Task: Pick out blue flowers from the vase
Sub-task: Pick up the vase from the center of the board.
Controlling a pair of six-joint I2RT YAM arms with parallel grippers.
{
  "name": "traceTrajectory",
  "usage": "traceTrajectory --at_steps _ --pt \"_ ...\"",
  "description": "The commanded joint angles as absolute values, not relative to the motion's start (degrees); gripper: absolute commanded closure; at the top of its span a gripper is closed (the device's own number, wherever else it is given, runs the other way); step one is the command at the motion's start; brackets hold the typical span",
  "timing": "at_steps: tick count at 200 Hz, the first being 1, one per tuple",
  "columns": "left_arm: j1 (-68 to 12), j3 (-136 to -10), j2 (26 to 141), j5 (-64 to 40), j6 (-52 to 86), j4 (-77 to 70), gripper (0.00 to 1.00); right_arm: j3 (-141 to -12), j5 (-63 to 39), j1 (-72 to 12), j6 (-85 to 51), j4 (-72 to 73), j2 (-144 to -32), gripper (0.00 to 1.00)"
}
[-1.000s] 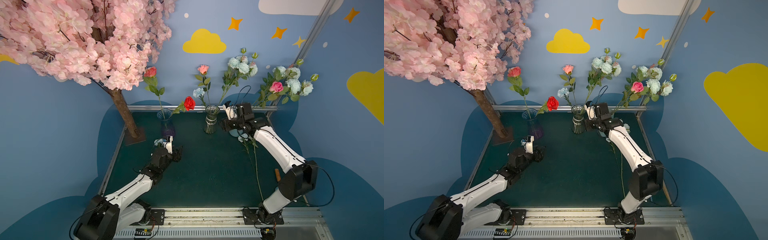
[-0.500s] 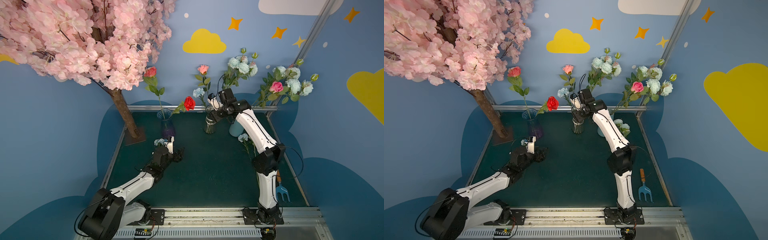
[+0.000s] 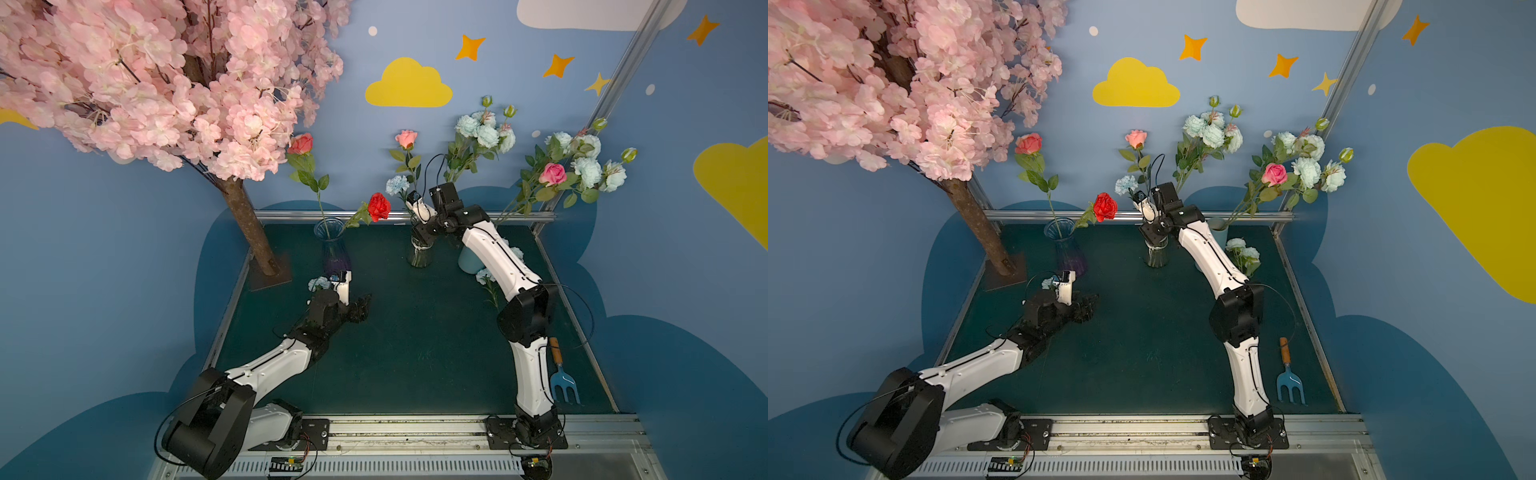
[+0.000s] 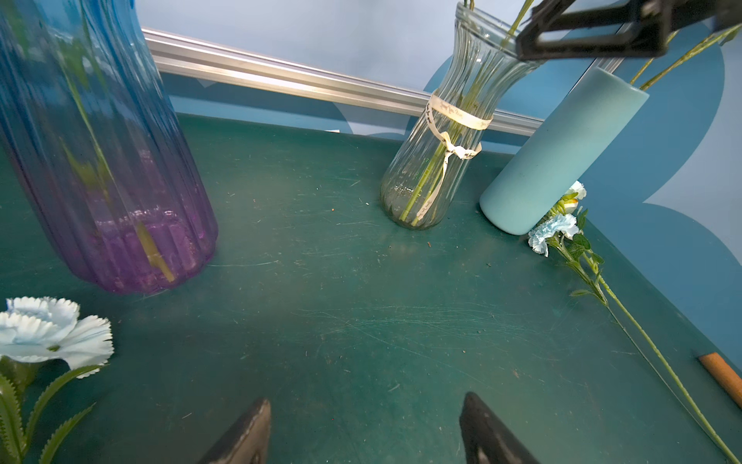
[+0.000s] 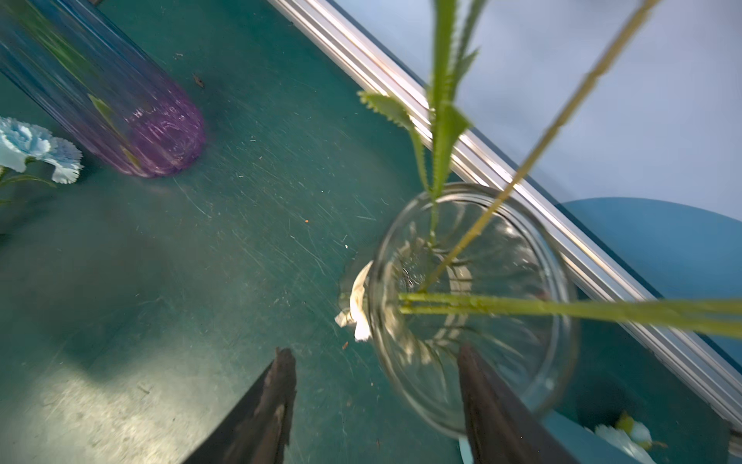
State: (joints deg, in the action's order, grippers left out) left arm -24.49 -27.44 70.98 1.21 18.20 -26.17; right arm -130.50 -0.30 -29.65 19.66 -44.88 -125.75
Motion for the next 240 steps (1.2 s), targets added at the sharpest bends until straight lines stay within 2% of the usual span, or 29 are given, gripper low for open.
traceTrajectory --at_steps 1,58,94,207,240 --pt "-24.4 -28.4 71.1 0.8 17.3 -26.5 0.25 -130.6 0.5 -30.2 21.4 -40.4 -127.7 0.35" --pt "-24.4 -29.2 72.0 0.5 17.2 -26.2 0.25 -132.6 8.6 -30.2 21.9 -40.3 -131.8 0.36" --pt "-24.3 -29.2 72.1 0.5 17.2 -26.0 0.25 -133.8 11.5 -30.2 22.4 -42.2 -132.8 0.41" --pt "-24.4 -28.6 71.5 0.9 17.4 -26.4 0.26 -133.6 16.3 -30.5 21.5 -44.7 -133.3 0.80" --pt "-24.3 -28.8 71.6 1.1 17.4 -26.3 0.26 -132.0 16.4 -30.9 21.7 -43.9 -132.1 0.94"
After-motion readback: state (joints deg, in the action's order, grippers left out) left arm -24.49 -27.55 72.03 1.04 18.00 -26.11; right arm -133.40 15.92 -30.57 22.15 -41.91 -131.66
